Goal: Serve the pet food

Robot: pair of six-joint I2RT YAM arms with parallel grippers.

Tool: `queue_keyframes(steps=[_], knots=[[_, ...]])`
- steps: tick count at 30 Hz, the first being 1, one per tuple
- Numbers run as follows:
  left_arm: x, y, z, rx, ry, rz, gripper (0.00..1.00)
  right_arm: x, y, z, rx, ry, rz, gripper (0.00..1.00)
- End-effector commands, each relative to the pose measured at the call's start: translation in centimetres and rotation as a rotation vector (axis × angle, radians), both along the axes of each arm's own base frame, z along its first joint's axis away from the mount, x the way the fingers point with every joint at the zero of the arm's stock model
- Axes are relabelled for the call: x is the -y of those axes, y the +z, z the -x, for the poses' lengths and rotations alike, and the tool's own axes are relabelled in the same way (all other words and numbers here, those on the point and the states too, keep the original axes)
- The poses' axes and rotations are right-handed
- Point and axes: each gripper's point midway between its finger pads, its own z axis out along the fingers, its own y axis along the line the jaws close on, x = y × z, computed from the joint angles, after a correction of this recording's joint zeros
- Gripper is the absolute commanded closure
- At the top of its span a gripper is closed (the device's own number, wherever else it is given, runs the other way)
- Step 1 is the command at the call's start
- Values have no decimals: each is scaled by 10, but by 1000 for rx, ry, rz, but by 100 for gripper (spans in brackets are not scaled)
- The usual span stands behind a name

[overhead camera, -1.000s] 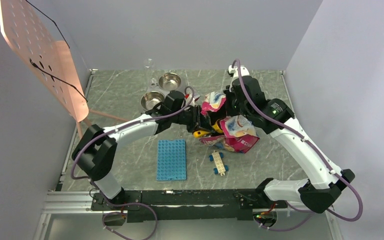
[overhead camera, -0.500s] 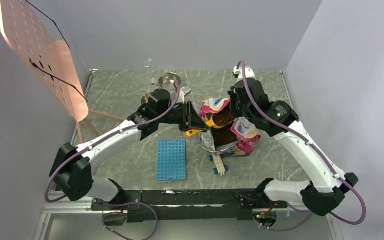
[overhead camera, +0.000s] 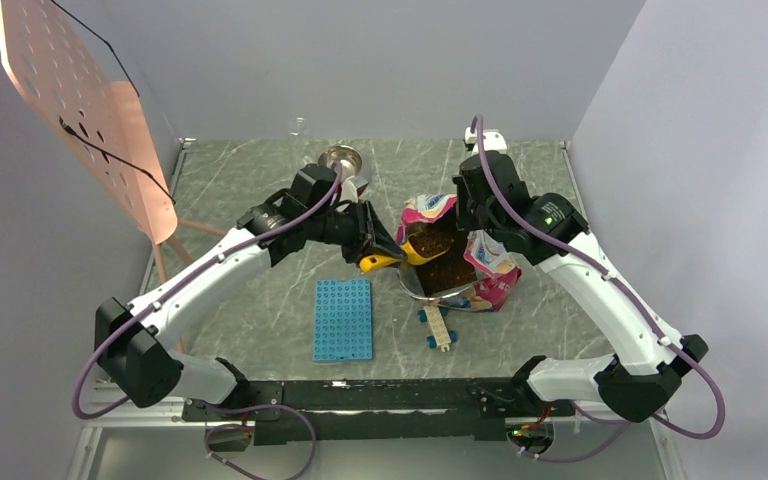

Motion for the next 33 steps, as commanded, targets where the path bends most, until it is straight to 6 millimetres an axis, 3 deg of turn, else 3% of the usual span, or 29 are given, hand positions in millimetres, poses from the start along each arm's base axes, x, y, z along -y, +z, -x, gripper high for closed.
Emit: queue_keyframes(steps=[1, 6, 9, 12, 16, 19, 25, 33], knots=[[-15, -12, 4, -54, 58, -85, 100, 15, 77, -14, 239, -100, -126, 100], [-28, -3, 17, -76, 52, -92, 100, 16, 73, -15, 228, -114, -123, 100], [-20, 14, 14, -50, 34, -20, 100, 13, 74, -15, 228, -105, -134, 100], [-16, -3, 9, -68, 30, -14, 100, 13, 73, -16, 236, -103, -134, 100], [-23, 20, 11, 67, 54, 45, 100, 13, 76, -15, 237, -99, -137, 100], [-31, 25, 6, 136, 49, 76, 100, 14, 71, -15, 236, -105, -134, 100], [-25, 51, 12, 266, -19, 214, 100, 27, 70, -17, 214, -189, -118, 100], [-24, 37, 8, 206, -15, 185, 100, 50, 73, -35, 174, -268, -117, 100]])
